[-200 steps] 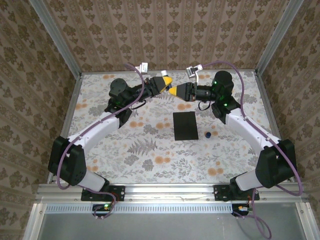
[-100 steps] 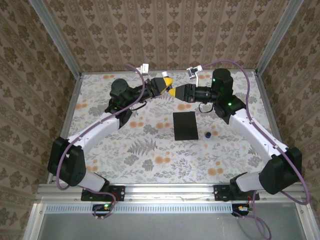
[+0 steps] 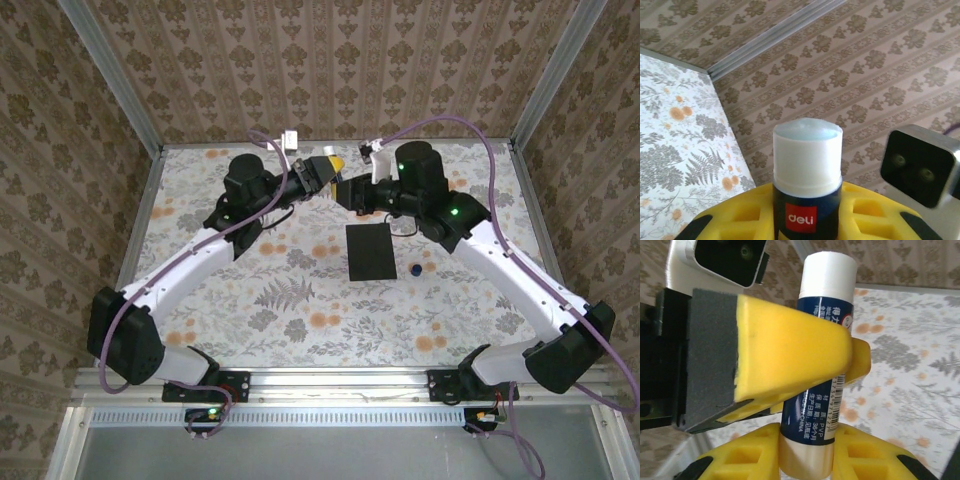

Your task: Place the letter into the envelope and seal it

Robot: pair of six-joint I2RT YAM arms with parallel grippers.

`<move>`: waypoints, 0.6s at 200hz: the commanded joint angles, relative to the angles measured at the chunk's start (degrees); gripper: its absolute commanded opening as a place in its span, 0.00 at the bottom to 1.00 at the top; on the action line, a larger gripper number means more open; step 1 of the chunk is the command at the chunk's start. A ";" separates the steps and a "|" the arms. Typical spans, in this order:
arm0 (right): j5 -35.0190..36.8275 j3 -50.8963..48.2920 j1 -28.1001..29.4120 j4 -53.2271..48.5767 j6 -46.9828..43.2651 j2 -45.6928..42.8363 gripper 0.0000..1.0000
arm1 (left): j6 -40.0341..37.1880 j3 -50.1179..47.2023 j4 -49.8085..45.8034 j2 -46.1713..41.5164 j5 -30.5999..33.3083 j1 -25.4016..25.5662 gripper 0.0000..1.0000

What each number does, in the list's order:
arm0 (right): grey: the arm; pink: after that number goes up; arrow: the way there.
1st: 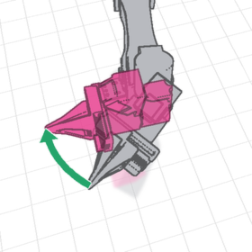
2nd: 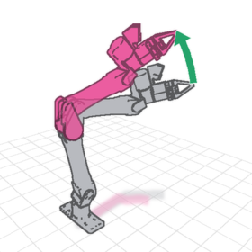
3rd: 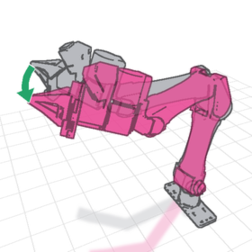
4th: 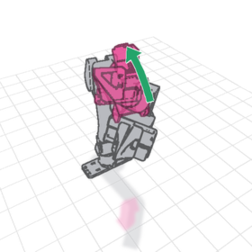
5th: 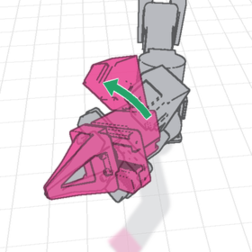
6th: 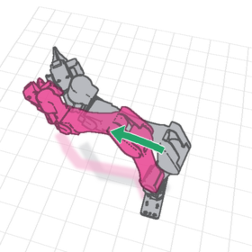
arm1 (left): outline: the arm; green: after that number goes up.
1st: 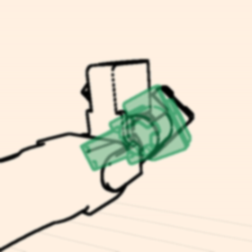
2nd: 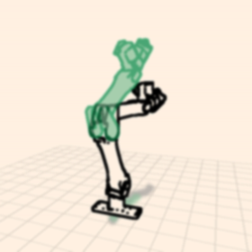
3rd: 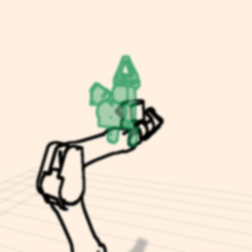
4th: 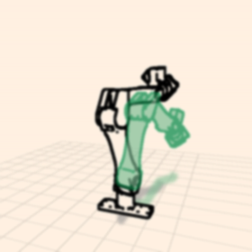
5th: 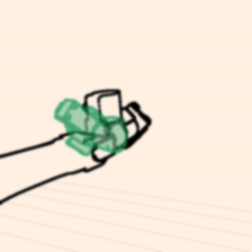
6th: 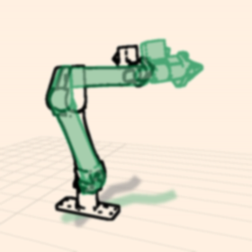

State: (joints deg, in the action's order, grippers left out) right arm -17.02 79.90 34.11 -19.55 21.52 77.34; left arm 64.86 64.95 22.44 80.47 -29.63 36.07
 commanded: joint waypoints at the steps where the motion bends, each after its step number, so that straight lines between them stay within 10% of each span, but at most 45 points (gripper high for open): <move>1: 5.91 2.37 6.23 -0.31 -7.37 0.98 0.24 | 1.44 1.07 -3.13 0.13 5.81 2.72 0.00; 120: 20.31 1.97 14.34 -0.19 -13.42 4.30 0.24 | 3.77 -0.21 -3.55 -0.20 8.76 3.61 0.00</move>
State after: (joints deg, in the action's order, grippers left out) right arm 11.38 80.71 44.60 -21.47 11.20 81.36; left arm 66.41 64.51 15.68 80.49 -18.76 37.95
